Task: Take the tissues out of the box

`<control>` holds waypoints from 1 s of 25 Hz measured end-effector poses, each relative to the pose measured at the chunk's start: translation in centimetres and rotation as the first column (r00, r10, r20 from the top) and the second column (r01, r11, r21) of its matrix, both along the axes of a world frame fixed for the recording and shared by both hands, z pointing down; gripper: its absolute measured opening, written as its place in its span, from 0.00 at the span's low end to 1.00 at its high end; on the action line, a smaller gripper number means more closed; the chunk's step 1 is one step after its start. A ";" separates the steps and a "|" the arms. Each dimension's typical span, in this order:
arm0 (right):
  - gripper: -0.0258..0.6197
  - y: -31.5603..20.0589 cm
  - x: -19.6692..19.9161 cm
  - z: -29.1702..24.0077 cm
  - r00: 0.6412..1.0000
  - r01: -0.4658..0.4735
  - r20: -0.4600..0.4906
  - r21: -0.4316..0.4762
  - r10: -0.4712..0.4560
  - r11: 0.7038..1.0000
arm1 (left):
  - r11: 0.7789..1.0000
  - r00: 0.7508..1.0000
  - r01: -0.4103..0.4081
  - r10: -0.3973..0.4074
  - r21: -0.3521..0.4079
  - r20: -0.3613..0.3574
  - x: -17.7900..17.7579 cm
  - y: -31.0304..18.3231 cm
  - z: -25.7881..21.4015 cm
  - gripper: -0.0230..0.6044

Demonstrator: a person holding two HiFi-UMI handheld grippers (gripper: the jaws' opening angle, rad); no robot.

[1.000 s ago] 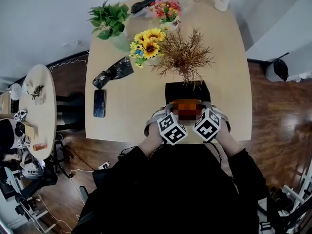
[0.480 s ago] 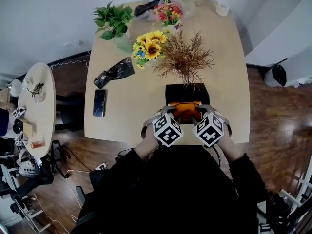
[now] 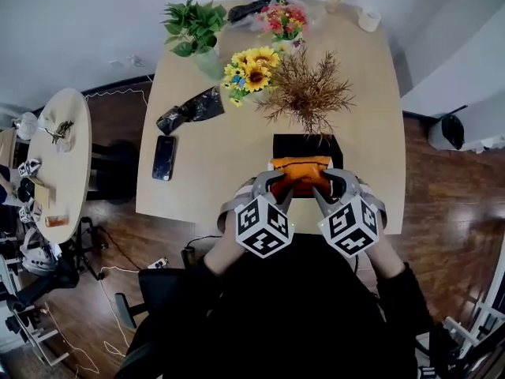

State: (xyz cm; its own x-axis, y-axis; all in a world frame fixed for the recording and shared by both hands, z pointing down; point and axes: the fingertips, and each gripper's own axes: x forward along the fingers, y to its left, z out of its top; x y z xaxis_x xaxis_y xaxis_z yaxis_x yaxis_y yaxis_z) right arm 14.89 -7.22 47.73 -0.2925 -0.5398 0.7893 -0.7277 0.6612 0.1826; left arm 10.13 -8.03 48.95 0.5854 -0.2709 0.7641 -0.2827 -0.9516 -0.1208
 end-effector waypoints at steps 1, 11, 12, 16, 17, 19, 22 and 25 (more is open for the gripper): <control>0.24 -0.1 -0.5 -0.5 1.000 0.013 0.005 0.011 -0.013 1.000 | 1.000 1.000 0.007 -0.007 0.008 0.001 -0.5 0.0 -0.5 0.17; 0.22 -1.5 -10.1 -1.7 0.979 0.191 0.065 0.027 -0.192 0.981 | 0.981 0.980 0.190 -0.192 0.044 0.053 -10.4 -0.5 -2.4 0.16; 0.22 -1.6 -11.4 -1.5 0.974 0.213 0.067 0.025 -0.214 0.977 | 0.976 0.975 0.212 -0.214 0.041 0.058 -11.6 -0.5 -2.3 0.16; 0.21 -1.7 -15.6 -0.6 0.954 0.290 0.075 0.008 -0.290 0.957 | 0.962 0.957 0.271 -0.273 0.041 0.093 -15.8 -0.3 -1.5 0.15; 0.21 -1.7 -16.5 -0.3 0.950 0.303 0.077 0.002 -0.303 0.953 | 0.959 0.954 0.280 -0.282 0.038 0.098 -16.6 -0.2 -1.3 0.15; 0.21 -1.7 -18.1 0.3 0.944 0.322 0.081 -0.008 -0.320 0.947 | 0.955 0.949 0.294 -0.295 0.030 0.107 -18.2 -0.2 -0.9 0.15; 0.21 -2.1 -19.9 1.2 0.940 0.333 0.081 -0.019 -0.331 0.943 | 0.952 0.945 0.306 -0.306 0.023 0.112 -20.1 -0.4 -0.1 0.15; 0.21 -2.8 -21.1 2.9 0.945 0.321 0.083 -0.049 -0.316 0.946 | 0.952 0.946 0.305 -0.303 0.005 0.115 -21.3 -1.1 1.4 0.15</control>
